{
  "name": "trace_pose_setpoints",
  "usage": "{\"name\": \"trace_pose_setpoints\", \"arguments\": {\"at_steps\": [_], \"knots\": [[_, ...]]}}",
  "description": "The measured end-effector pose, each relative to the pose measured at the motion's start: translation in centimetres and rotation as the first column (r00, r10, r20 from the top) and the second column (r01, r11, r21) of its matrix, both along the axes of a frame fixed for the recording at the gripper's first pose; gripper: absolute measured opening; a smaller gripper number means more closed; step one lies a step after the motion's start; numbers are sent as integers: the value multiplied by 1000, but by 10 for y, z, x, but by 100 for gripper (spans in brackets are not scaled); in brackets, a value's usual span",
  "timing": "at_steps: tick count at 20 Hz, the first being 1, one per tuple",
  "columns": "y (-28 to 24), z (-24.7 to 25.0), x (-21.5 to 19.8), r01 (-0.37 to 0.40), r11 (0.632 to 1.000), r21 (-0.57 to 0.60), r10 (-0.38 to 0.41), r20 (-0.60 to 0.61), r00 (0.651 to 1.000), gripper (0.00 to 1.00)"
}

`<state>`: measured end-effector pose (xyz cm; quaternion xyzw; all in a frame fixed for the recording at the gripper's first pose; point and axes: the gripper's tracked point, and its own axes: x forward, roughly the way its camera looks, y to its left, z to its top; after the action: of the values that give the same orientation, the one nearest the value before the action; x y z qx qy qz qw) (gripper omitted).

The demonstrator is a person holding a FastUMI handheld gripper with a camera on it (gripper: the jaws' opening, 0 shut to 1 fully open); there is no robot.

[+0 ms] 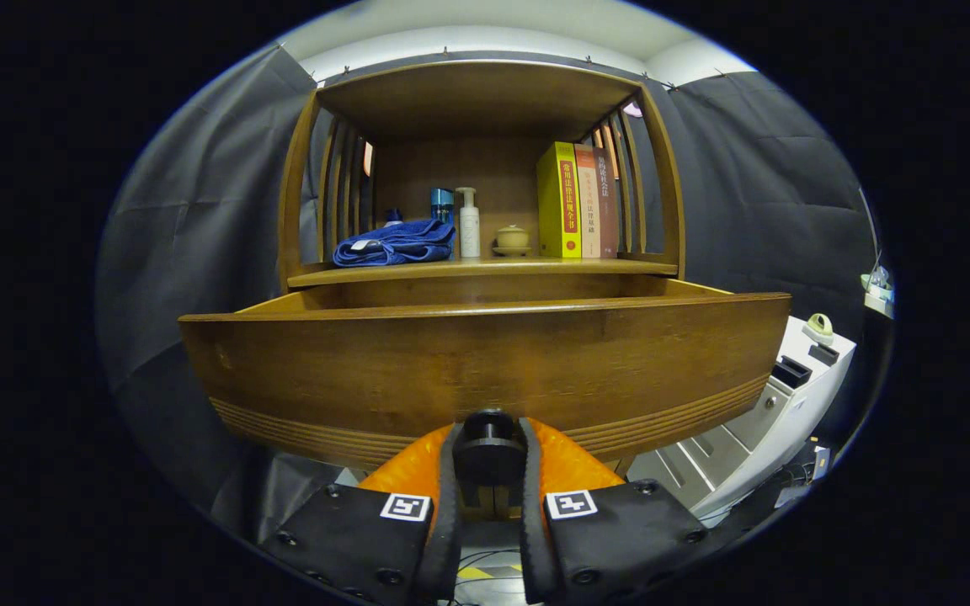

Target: Pull open the drawer, take out the items inside it, and place them on the countertop above the cabinet.

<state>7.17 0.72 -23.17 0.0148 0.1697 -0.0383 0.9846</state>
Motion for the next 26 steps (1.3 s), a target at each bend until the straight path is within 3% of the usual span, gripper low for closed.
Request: {"name": "trace_pose_setpoints", "arguments": {"at_steps": [12, 16, 25, 26], "knots": [[1, -7, -3, -3, 1000, -7, 3, 17, 1000, 37], [0, -8, -2, 1, 999, -36, 0, 20, 1000, 53], [11, 5, -11, -31, 999, 22, 30, 44, 999, 97], [10, 17, -16, -37, 999, 32, 35, 62, 997, 97]]}}
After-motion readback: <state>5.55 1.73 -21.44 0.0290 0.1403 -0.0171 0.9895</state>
